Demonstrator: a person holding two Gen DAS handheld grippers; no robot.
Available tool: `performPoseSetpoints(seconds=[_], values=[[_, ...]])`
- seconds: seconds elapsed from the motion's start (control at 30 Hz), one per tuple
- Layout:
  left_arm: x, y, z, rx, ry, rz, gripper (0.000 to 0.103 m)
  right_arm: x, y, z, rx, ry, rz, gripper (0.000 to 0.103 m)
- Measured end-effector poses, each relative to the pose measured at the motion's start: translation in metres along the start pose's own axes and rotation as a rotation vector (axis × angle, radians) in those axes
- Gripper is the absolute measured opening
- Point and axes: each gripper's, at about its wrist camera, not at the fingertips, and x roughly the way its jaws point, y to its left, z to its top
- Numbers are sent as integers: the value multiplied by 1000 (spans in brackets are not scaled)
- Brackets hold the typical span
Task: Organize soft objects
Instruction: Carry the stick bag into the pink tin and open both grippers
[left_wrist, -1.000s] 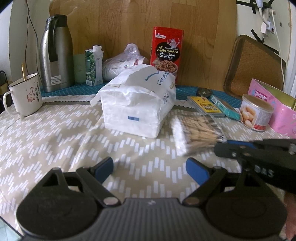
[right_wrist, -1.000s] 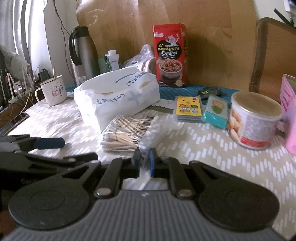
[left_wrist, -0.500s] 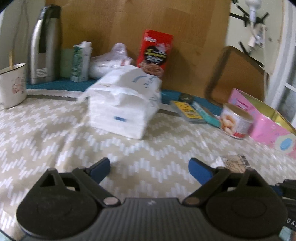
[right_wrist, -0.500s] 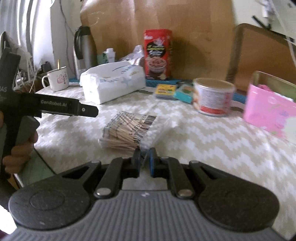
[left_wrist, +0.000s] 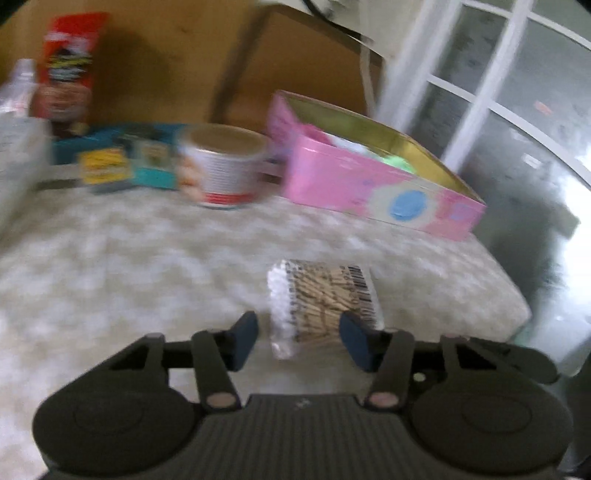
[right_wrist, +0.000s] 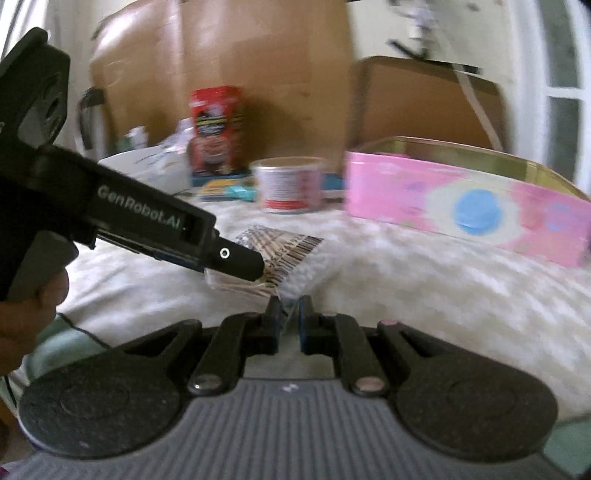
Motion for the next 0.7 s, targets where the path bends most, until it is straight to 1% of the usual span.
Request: performPoseSetpoints(seconds=[0.07, 0.2, 0.3, 0.33, 0.43, 0.53, 0.63, 0.7], values=[[17, -19, 6, 33, 23, -40, 45, -9, -18, -5, 41, -13, -40, 13], [48, -64, 12, 129, 37, -75, 45, -25, -53, -14, 105, -38, -141, 13], [61, -90, 18, 155, 45, -104, 45, -34, -68, -17, 123, -68, -210, 13], [61, -98, 21, 163, 32, -115, 45, -37, -71, -15, 121, -88, -228, 12], [52, -119, 39, 218, -56, -142, 45, -48, -83, 0, 106, -175, -266, 13], [50, -135, 65, 259, -126, -133, 45, -46, -99, 26, 84, -241, -286, 12], [63, -142, 98, 263, -168, -93, 46, -27, -119, 53, 83, -278, -293, 13], [81, -143, 116, 254, -171, -37, 56, -4, -139, 71, 129, -261, -273, 13]])
